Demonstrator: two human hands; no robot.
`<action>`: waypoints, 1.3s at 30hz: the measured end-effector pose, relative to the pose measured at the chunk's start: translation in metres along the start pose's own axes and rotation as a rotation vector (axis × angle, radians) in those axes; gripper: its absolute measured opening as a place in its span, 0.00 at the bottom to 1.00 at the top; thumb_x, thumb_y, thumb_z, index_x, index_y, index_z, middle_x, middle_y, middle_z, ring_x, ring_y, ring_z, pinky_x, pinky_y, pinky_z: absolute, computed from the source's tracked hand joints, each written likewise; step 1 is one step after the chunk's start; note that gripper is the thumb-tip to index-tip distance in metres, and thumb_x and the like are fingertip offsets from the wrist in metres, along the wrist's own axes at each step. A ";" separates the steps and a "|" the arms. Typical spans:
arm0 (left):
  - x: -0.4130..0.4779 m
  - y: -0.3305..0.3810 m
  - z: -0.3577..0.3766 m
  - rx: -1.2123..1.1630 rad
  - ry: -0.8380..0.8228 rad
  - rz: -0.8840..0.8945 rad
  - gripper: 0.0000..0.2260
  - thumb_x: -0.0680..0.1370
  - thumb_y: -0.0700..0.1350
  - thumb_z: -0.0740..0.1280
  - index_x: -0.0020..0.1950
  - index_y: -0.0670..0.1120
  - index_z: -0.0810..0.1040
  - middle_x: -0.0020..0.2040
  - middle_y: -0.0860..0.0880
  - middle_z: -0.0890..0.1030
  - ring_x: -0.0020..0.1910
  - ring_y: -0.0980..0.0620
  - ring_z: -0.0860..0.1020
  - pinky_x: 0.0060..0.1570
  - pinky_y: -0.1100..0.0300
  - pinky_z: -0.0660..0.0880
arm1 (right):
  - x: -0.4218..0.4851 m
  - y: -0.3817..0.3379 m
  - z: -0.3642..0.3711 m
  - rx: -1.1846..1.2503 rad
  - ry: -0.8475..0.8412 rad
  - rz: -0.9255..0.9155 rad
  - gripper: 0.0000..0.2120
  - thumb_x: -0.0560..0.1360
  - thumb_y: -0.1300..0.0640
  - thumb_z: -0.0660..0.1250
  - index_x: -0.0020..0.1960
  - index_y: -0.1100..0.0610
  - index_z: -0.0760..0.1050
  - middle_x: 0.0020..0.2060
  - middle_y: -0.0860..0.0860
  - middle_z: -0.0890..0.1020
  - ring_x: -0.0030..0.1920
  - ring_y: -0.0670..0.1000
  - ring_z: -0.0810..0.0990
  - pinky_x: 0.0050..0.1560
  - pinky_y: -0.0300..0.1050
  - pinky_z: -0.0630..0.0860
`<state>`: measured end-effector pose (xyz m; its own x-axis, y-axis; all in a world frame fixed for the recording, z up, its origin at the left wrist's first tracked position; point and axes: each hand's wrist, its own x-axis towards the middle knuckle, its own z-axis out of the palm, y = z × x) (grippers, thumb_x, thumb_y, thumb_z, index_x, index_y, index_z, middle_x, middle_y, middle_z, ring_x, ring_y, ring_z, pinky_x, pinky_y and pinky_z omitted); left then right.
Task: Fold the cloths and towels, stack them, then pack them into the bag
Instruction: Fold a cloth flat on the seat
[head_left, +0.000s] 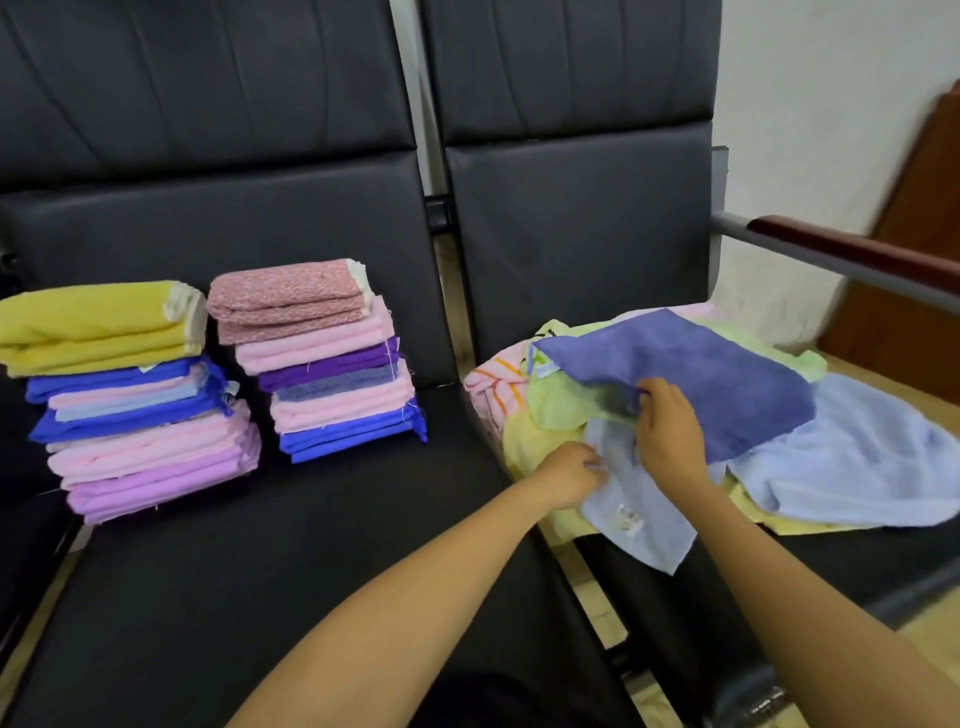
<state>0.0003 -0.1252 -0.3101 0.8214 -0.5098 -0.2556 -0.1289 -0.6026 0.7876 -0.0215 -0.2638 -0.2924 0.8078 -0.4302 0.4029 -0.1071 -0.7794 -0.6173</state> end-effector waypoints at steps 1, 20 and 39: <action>-0.003 0.003 -0.003 -0.088 0.058 0.005 0.23 0.71 0.50 0.68 0.60 0.38 0.75 0.58 0.40 0.76 0.59 0.44 0.75 0.55 0.58 0.71 | 0.000 -0.010 -0.006 0.073 -0.010 -0.067 0.11 0.80 0.63 0.56 0.57 0.64 0.73 0.51 0.61 0.77 0.52 0.61 0.74 0.47 0.46 0.66; -0.248 0.021 -0.216 -0.066 0.587 0.347 0.06 0.78 0.47 0.67 0.42 0.50 0.78 0.38 0.55 0.79 0.39 0.61 0.75 0.42 0.68 0.70 | -0.051 -0.229 -0.116 0.406 -0.467 -0.512 0.09 0.73 0.50 0.71 0.52 0.51 0.77 0.47 0.44 0.81 0.47 0.42 0.79 0.48 0.35 0.74; -0.354 -0.082 -0.276 0.265 0.700 -0.126 0.06 0.72 0.37 0.73 0.42 0.44 0.76 0.45 0.46 0.77 0.45 0.51 0.72 0.39 0.60 0.65 | -0.083 -0.276 -0.043 0.042 -0.563 -0.538 0.11 0.71 0.68 0.67 0.52 0.62 0.79 0.49 0.55 0.81 0.47 0.51 0.75 0.41 0.36 0.63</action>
<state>-0.1264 0.2737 -0.1296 0.9881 0.0281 0.1509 -0.0676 -0.8030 0.5921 -0.0838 -0.0321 -0.1267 0.9162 0.3070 0.2576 0.3960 -0.7923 -0.4642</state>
